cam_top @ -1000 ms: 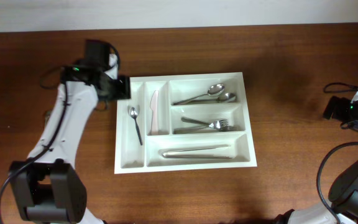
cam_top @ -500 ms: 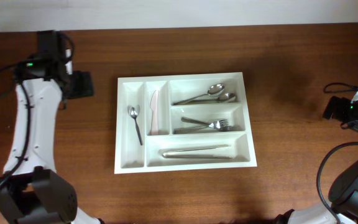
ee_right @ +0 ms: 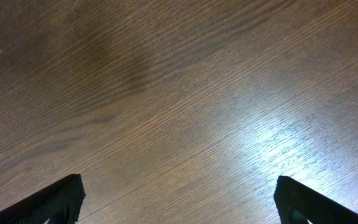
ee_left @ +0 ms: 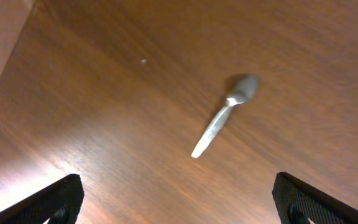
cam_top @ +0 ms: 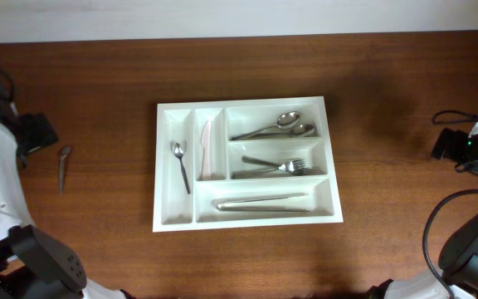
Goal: Pack container
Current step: 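Move the left gripper back over the remaining spoon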
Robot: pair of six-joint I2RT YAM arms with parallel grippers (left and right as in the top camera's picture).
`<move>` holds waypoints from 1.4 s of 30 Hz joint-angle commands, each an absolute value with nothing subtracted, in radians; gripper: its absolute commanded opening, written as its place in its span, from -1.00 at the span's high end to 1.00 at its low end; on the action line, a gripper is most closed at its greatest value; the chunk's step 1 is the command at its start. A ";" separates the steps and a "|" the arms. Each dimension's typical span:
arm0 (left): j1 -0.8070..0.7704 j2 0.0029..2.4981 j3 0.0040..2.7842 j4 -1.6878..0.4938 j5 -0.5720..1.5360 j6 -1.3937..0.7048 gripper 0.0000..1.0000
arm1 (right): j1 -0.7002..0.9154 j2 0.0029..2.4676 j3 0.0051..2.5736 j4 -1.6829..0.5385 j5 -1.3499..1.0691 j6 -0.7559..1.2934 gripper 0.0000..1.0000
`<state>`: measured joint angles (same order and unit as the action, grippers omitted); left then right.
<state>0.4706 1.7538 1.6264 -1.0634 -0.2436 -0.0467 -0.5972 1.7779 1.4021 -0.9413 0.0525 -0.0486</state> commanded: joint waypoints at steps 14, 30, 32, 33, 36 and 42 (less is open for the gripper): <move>0.504 1.776 1.283 -0.656 -0.094 0.159 -0.99 | -0.603 1.776 1.397 -0.941 0.057 -0.039 -0.98; 0.505 1.905 1.261 -0.616 0.014 0.223 -0.99 | -0.603 1.776 1.397 -0.941 0.057 -0.039 -0.98; 0.505 1.913 1.261 -0.612 0.023 0.244 -0.99 | -0.603 1.776 1.397 -0.941 0.057 -0.039 -0.98; 0.505 1.915 1.261 -0.612 0.032 0.262 -0.99 | -0.603 1.776 1.397 -0.941 0.057 -0.039 -0.98; 0.505 1.925 1.261 -0.613 0.038 0.293 -0.99 | -0.603 1.776 1.397 -0.941 0.057 -0.040 -0.98; 0.505 1.946 1.261 -0.609 0.038 0.321 -0.99 | -0.603 1.776 1.397 -0.941 0.057 -0.039 -0.98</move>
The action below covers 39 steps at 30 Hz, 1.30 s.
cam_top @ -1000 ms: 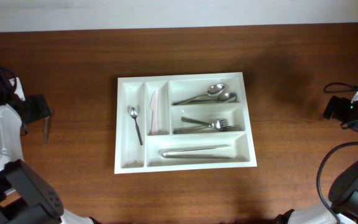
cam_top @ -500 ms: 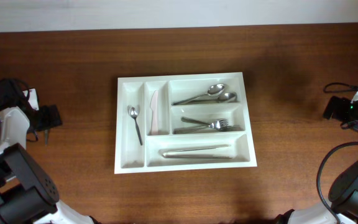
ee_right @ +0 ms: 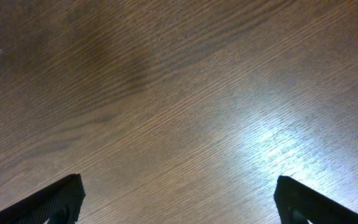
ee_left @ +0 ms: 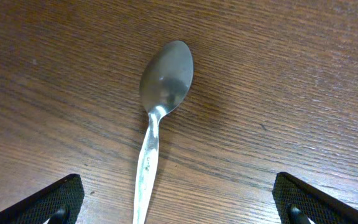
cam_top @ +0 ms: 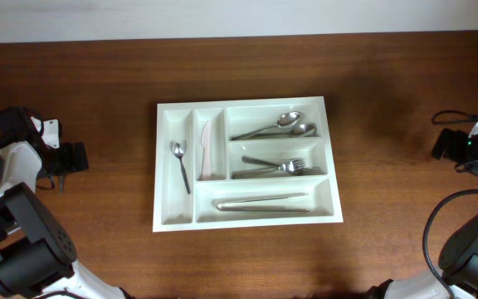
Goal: Pack container
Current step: 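Move the left gripper back over the remaining spoon, then lower the left gripper and grasp the metal spoon's handle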
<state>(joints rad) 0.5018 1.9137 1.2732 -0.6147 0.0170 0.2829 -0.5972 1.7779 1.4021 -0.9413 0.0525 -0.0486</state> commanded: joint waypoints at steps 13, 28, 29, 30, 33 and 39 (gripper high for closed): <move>0.505 2.008 1.261 -0.589 0.038 0.331 -0.99 | -0.603 1.776 1.397 -0.941 0.057 -0.039 -0.98; 0.507 2.014 1.261 -0.557 0.038 0.331 -0.20 | -0.603 1.776 1.397 -0.941 0.057 -0.039 -0.98; 0.507 2.014 1.261 -0.556 0.038 0.331 -0.10 | -0.603 1.776 1.397 -0.941 0.057 -0.039 -0.98; 0.507 2.014 1.261 -0.553 0.038 0.331 0.04 | -0.603 1.776 1.397 -0.941 0.057 -0.039 -0.98; 0.507 2.014 1.261 -0.546 0.038 0.331 0.33 | -0.603 1.776 1.397 -0.941 0.057 -0.039 -0.98; 0.507 2.014 1.261 -0.546 0.038 0.331 0.78 | -0.603 1.776 1.397 -0.941 0.057 -0.039 -0.98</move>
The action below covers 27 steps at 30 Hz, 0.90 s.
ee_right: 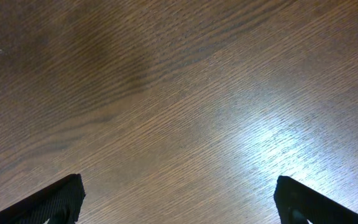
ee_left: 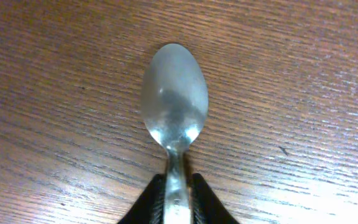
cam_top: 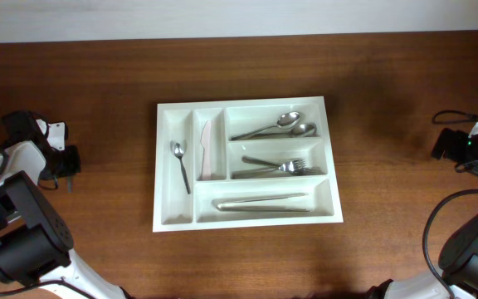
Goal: Pack container
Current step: 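Lower the left gripper and grasp the metal spoon's handle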
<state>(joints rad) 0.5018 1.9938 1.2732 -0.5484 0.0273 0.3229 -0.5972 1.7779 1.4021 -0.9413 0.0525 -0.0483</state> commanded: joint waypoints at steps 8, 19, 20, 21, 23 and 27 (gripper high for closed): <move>0.507 2.014 1.277 -0.554 0.039 0.326 0.96 | -0.603 1.776 1.397 -0.941 0.057 -0.039 -0.98; 0.494 2.004 1.416 -0.685 0.176 0.300 0.96 | -0.603 1.776 1.397 -0.941 0.057 -0.039 -0.98; 0.490 2.000 1.433 -0.702 0.217 0.300 0.96 | -0.603 1.776 1.397 -0.941 0.057 -0.039 -0.98; 0.483 1.993 1.453 -0.724 0.268 0.300 0.96 | -0.603 1.776 1.397 -0.941 0.057 -0.039 -0.98; 0.466 1.978 1.491 -0.764 0.358 0.300 0.96 | -0.603 1.776 1.397 -0.941 0.057 -0.039 -0.98; 0.405 1.936 1.563 -0.842 0.506 0.300 0.96 | -0.603 1.776 1.397 -0.941 0.057 -0.039 -0.98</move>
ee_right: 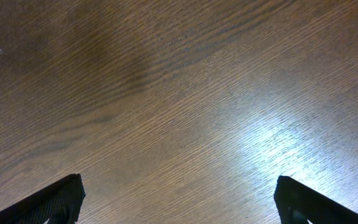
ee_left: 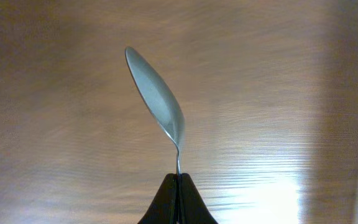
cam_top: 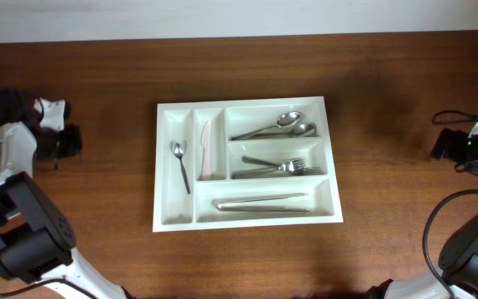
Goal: Pack container
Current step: 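Lower the left gripper and grasp the metal spoon's handle, then carry the spoon into the leftmost compartment beside the other spoon and release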
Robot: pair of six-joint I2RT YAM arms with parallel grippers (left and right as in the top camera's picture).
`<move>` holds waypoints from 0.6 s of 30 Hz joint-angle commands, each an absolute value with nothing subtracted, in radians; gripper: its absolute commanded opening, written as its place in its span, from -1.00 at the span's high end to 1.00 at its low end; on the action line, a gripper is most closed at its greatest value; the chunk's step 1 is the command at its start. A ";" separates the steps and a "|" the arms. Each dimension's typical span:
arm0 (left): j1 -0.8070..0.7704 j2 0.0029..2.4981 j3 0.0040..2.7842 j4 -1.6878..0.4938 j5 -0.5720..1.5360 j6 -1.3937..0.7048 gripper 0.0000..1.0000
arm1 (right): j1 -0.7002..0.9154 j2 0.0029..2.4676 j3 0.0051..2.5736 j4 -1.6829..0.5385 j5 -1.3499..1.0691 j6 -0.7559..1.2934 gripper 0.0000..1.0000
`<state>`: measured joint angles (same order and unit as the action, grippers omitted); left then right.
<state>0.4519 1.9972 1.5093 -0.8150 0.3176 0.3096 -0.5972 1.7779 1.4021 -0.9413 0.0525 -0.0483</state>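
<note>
My left gripper (ee_left: 178, 193) is shut on a small metal spoon (ee_left: 157, 99), pinching its neck so the bowl sticks up, lifted off the table. In the overhead view this gripper (cam_top: 56, 143) is at the table's far left, well left of the white cutlery tray (cam_top: 163, 223). The tray holds a small spoon (cam_top: 180, 160) in its left slot, a white knife (cam_top: 207, 149), two spoons (cam_top: 276, 126), forks (cam_top: 279, 167) and long utensils (cam_top: 262, 203). My right gripper (ee_right: 178, 199) is open over bare wood, with its arm (cam_top: 459, 145) at the far right.
The brown wooden table (cam_top: 388, 83) runs to a pale wall at the back. A black cable (cam_top: 451, 212) loops by the right arm. The tray's right rim edge shows faintly in the left wrist view.
My left gripper, shut on the spoon lying on the table then, now holds it raised off the wood and tilted. In the overhead view the gripper sits slightly further back. The right arm is unchanged.
First the spoon lay loose on the table at the far left, my left gripper open well above it. Then the open gripper was close over the spoon. Then it was shut on the spoon's neck, and now the spoon is lifted. My right gripper stayed open throughout.
</note>
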 commanded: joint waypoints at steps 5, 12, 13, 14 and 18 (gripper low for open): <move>0.282 1.865 1.594 -0.903 0.535 0.278 0.96 | -0.603 1.776 1.397 -0.941 0.057 -0.039 -0.98; 0.091 1.813 1.594 -0.963 0.466 0.125 0.96 | -0.603 1.776 1.397 -0.941 0.057 -0.039 -0.98; 0.067 1.813 1.594 -0.979 0.432 0.091 0.96 | -0.603 1.776 1.397 -0.941 0.057 -0.040 -0.98; 0.049 1.814 1.592 -0.993 0.402 0.066 0.96 | -0.603 1.776 1.397 -0.941 0.057 -0.040 -0.98; -0.020 1.814 1.591 -1.055 0.361 -0.010 0.96 | -0.603 1.776 1.397 -0.941 0.057 -0.039 -0.98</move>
